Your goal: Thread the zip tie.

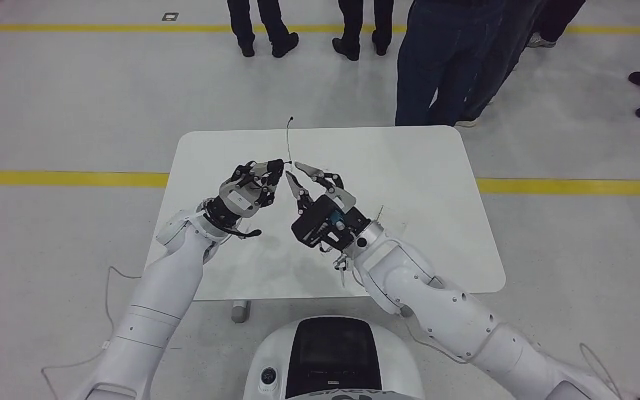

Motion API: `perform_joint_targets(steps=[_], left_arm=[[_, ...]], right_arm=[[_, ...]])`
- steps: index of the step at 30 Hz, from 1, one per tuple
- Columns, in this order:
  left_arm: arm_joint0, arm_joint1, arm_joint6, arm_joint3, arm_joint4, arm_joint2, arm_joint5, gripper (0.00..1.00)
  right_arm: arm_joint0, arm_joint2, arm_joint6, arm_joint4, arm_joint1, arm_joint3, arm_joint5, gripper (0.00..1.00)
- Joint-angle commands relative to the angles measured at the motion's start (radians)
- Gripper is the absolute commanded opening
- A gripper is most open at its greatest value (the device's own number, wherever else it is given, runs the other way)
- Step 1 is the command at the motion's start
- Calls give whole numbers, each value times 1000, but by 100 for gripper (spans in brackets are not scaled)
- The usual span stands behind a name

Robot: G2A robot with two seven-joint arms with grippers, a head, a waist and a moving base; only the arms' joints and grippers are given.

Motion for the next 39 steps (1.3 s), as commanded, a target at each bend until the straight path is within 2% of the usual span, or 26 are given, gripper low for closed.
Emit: perform_joint_targets(steps=[1, 3, 27, 39], left_arm=[[0, 0, 0, 0, 0, 0, 0, 0], [0, 0, 0, 0, 0, 0, 0, 0], [0, 0, 0, 0, 0, 0, 0, 0], [0, 0, 0, 0, 0, 0, 0, 0]], right_arm=[[0, 0, 1, 0, -1, 0, 1, 10], [0, 1, 3, 0, -1, 1, 2, 0], [-15, 23, 25, 0, 39, -24, 3, 0], [-33, 40, 31, 0, 50, -28, -3, 0]])
